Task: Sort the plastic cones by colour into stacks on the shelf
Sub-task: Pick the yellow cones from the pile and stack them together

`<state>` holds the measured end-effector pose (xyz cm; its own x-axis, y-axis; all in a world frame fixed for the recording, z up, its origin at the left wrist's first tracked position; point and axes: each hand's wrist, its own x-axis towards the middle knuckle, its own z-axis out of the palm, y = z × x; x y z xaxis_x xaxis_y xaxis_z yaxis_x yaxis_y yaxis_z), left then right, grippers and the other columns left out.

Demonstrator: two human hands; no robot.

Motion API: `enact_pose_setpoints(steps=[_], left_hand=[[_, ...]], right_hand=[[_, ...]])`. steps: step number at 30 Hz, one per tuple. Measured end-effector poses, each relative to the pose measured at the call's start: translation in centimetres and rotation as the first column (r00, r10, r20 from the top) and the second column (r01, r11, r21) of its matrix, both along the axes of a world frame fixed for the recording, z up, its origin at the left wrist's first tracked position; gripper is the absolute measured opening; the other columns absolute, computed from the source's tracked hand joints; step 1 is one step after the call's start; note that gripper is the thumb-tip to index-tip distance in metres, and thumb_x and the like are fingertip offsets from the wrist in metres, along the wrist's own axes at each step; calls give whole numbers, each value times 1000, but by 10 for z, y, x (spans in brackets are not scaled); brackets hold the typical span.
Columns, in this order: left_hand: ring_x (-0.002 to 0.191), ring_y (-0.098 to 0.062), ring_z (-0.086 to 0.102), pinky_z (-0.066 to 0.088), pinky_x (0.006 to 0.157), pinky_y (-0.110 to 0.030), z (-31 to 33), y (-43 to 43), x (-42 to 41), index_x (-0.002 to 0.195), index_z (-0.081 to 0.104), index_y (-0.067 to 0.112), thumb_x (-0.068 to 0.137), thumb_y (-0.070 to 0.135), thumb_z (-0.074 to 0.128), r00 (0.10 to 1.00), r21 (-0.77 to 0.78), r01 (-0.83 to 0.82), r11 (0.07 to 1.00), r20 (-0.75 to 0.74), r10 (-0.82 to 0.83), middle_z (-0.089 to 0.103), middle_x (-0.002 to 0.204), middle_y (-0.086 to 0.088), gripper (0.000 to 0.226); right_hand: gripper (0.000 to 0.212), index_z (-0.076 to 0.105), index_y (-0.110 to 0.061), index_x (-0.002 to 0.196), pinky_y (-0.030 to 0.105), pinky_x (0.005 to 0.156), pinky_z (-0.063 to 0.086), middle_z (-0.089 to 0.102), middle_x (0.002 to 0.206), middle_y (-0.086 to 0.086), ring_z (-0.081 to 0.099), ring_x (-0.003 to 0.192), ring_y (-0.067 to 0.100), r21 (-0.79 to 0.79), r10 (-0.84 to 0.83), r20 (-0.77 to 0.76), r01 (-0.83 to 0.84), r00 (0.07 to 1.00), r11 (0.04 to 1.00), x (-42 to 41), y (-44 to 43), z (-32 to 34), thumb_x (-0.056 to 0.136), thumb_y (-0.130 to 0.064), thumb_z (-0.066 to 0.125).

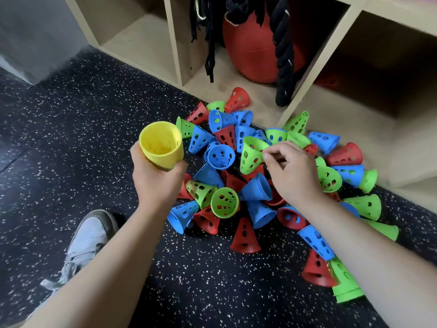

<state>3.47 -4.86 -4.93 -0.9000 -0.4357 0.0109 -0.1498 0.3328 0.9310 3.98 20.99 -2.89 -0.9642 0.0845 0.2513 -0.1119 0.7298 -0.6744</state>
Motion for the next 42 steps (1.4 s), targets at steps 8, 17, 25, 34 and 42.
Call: enact_pose_setpoints(steps=[8,17,25,34,42], left_hand=[[89,3,55,40,77,-14,-4,3,4,134,43,24,73,15,78,999,-10,39,999,20,-39,53,103,25,70],[94,9,56,43,79,-17,0,6,9,134,43,26,74,17,79,999,11,53,999,10,-53,55,104,26,71],[96,8,57,44,81,-17,3,12,13,131,43,33,72,16,78,994,15,106,994,4,-106,58,107,24,71],[95,7,58,45,80,-17,4,13,16,130,44,32,71,19,79,991,14,134,991,-12,-133,59,106,25,70],[98,-5,58,42,80,-12,-4,21,20,126,46,35,65,22,76,943,-99,332,938,47,-329,61,112,16,69]], right_hand=[[10,66,-9,82,35,67,52,59,90,3,54,84,22,391,641,123,-630,758,671,50,-25,-37,90,-5,64],[15,61,-16,70,36,58,48,52,73,-2,50,76,22,595,595,203,-580,778,556,50,-22,-44,81,-12,71],[11,74,-14,84,6,62,39,64,75,-13,57,69,-5,-32,44,237,-37,971,999,40,-13,-19,91,-9,67],[9,72,-28,95,23,56,46,65,73,-17,65,64,13,-162,-147,291,200,945,966,33,-3,-2,96,-26,63],[11,70,-28,91,18,68,44,64,71,-24,59,68,1,-259,-111,-96,83,989,962,15,-15,53,96,-21,63]])
